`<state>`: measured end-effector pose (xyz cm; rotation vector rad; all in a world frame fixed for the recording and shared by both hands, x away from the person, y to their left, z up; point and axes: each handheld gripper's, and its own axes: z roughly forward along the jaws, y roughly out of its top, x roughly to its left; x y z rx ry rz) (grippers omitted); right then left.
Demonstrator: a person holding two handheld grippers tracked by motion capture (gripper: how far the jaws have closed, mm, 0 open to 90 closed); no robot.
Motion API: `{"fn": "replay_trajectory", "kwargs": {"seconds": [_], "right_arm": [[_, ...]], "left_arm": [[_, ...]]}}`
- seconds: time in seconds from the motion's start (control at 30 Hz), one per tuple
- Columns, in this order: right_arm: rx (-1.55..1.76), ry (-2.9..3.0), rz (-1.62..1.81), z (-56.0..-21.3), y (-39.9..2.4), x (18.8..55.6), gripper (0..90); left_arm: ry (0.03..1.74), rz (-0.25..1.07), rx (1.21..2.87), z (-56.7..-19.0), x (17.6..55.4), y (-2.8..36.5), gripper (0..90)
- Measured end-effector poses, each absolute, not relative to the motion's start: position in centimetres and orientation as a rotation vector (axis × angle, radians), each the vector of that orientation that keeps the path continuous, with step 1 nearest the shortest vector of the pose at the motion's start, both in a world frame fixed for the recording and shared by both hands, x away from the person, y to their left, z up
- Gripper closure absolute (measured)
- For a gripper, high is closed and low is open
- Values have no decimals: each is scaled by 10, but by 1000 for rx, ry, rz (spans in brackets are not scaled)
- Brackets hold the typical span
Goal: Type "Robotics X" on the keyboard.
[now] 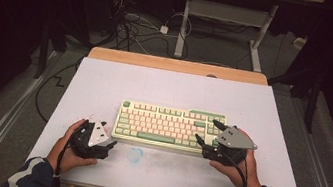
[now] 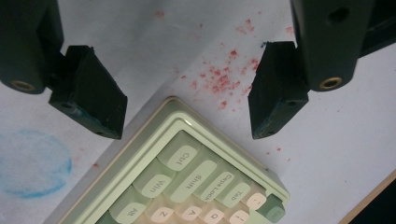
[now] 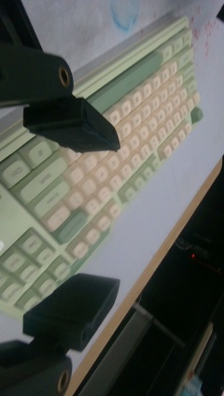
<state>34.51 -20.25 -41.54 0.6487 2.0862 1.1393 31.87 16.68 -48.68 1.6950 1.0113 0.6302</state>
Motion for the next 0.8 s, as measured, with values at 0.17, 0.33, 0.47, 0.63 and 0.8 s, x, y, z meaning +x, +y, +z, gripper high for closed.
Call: {"fn": "replay_trajectory", "kwargs": {"seconds": [0.17,0.33,0.47,0.63,0.8], "right_arm": [[694,2054,1162,-418,-224,337,198],[746,2021,1135,-426,-240,330,183],[782,1997,1114,-435,-250,322,189],[786,1991,1097,-442,-255,310,195],[785,2008,1075,-444,-257,305,196]], "left_arm": [[1012,626,1688,-484,319,168,292],[1021,607,1663,-478,319,171,315],[1037,581,1637,-473,320,172,383],[1047,504,1582,-462,319,176,649],[1027,497,1601,-457,320,174,848]]}}
